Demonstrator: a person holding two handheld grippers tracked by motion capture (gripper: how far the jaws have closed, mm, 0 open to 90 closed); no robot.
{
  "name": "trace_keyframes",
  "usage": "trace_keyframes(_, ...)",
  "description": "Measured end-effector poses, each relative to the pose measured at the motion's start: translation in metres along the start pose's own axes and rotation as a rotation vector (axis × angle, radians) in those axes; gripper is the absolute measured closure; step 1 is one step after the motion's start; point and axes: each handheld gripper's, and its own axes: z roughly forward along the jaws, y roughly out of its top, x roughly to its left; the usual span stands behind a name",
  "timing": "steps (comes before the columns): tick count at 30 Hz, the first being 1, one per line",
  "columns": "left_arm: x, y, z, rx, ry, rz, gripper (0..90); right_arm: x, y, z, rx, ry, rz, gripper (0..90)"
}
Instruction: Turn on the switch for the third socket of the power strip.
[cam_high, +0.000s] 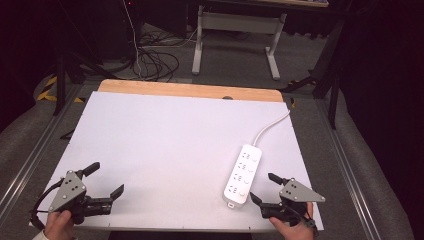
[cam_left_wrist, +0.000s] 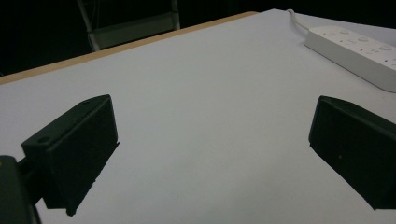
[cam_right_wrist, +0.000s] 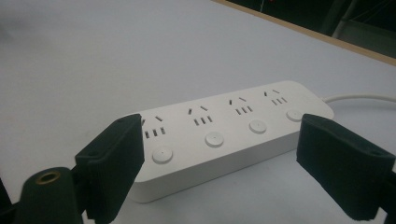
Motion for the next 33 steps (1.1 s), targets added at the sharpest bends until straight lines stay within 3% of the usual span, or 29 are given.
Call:
trace_keyframes(23, -0.002, 0.001, -0.001, 0.004, 0.015, 0.028, 1.7, 0.001, 0.001, -0.002, 0.001, -0.001, 0.005, 16.8)
trace_keyframes(33, -0.002, 0.001, -0.001, 0.007, 0.015, 0.034, 1.7, -0.001, 0.015, -0.009, 0.014, -0.019, 0.023, 21.4)
